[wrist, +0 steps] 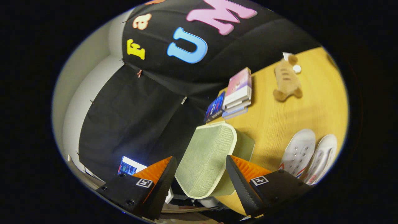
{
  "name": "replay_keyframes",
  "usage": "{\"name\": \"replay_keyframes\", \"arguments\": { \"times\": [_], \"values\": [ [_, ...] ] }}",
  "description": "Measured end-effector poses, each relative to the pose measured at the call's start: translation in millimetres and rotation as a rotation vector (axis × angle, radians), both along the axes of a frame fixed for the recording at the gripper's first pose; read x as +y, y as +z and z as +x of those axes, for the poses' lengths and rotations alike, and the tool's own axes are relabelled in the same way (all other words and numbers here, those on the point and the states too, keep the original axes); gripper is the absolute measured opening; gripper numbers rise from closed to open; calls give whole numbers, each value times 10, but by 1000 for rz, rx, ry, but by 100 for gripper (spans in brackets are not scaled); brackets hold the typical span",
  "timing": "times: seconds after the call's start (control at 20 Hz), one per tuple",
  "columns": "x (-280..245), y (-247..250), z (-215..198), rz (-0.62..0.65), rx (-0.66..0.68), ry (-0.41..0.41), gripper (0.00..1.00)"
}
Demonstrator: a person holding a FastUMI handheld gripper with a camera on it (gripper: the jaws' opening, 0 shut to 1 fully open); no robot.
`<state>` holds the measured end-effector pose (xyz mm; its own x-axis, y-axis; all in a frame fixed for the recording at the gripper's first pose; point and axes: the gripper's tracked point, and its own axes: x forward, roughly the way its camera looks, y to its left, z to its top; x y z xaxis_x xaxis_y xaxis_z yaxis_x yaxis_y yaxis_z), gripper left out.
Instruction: Open the storage box then place both shoes into the box .Put the left shoe in first, then the right shoe, with the right side of both shoes facing outward in a uniform manner.
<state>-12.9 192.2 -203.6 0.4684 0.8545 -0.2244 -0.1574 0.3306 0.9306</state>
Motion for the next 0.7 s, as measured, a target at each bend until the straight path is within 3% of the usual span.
{"name": "replay_keyframes", "arguments": {
  "times": [0.35,0.55,0.6,0.65,0.7],
  "values": [
    [478,-560,2,135,185,99,97],
    [700,-464,-53,279,221,163,94],
    [733,-451,-32,307,228,161,79],
    [742,-485,-34,323,236,158,74],
    [707,-577,-22,320,250,156,57]
  ]
}}
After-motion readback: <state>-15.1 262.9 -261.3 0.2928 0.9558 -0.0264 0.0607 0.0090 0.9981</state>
